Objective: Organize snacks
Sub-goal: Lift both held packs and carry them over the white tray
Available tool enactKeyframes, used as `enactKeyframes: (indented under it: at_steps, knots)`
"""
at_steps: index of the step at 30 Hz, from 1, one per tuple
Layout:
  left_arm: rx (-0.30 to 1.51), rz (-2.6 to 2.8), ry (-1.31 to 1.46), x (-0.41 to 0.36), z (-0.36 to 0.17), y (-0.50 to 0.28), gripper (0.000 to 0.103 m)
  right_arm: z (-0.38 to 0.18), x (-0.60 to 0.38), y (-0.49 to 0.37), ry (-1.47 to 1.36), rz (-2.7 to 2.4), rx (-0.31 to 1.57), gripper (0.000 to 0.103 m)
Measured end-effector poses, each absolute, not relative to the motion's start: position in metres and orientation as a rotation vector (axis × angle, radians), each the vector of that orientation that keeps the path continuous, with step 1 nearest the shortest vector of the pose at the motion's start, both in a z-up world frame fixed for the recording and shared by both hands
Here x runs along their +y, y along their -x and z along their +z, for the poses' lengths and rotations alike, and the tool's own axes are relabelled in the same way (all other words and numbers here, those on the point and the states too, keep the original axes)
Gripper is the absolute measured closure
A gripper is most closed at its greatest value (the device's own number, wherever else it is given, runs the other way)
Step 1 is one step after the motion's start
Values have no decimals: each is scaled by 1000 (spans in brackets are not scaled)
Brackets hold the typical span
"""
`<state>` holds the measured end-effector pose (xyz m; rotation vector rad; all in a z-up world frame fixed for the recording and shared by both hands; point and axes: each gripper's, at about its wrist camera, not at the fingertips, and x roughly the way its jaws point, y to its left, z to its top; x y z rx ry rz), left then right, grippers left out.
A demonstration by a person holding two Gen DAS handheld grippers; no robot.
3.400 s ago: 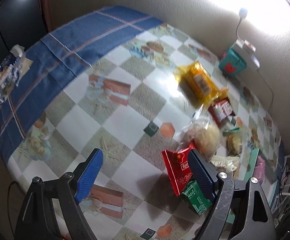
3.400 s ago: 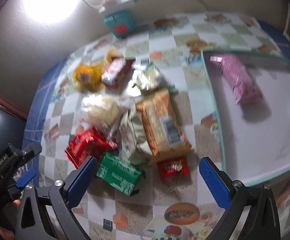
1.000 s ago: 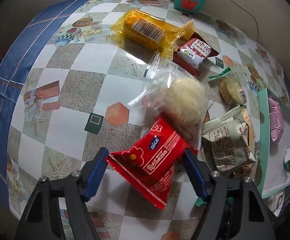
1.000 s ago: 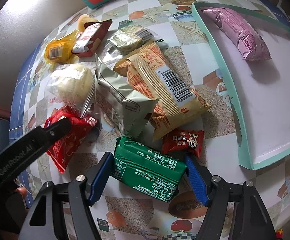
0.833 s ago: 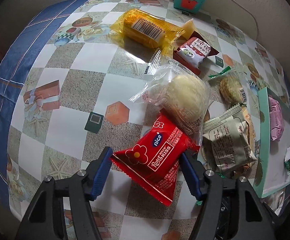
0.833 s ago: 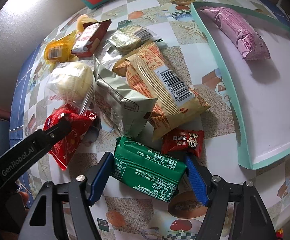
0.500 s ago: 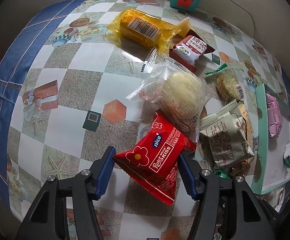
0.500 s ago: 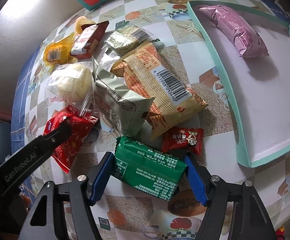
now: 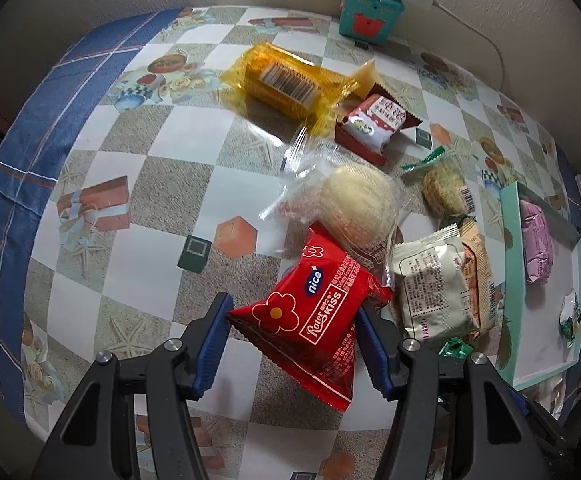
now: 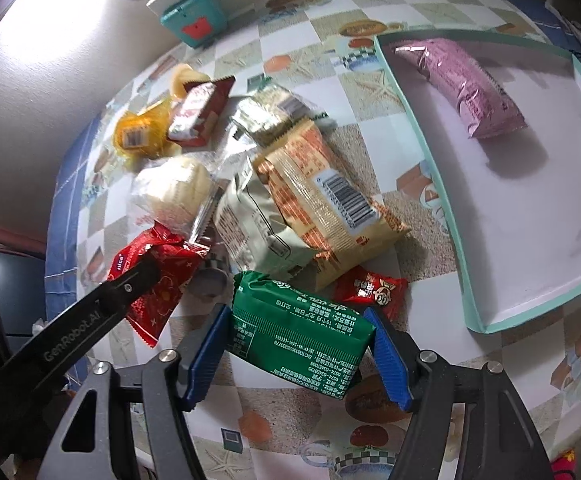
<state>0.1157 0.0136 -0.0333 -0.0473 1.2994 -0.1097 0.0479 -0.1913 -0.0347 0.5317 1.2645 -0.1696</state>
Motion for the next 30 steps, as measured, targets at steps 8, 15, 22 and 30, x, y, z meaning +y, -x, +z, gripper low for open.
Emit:
enactKeyframes:
  at_steps: [8, 15, 22, 30]
  knots:
    - [1240, -103, 55, 19, -10, -113, 41, -10, -198, -40, -552, -149, 1194, 32]
    - [1158, -90, 87, 25, 16, -112, 41, 14, -206, -34, -564, -144, 1127, 32]
    - [1078, -80, 128, 28, 42, -107, 41, 21, -231, -29, -615, -189, 1095, 32]
    - [1037, -80, 153, 19, 53, -100, 41, 27, -282, -15, -679, -299, 1039, 32]
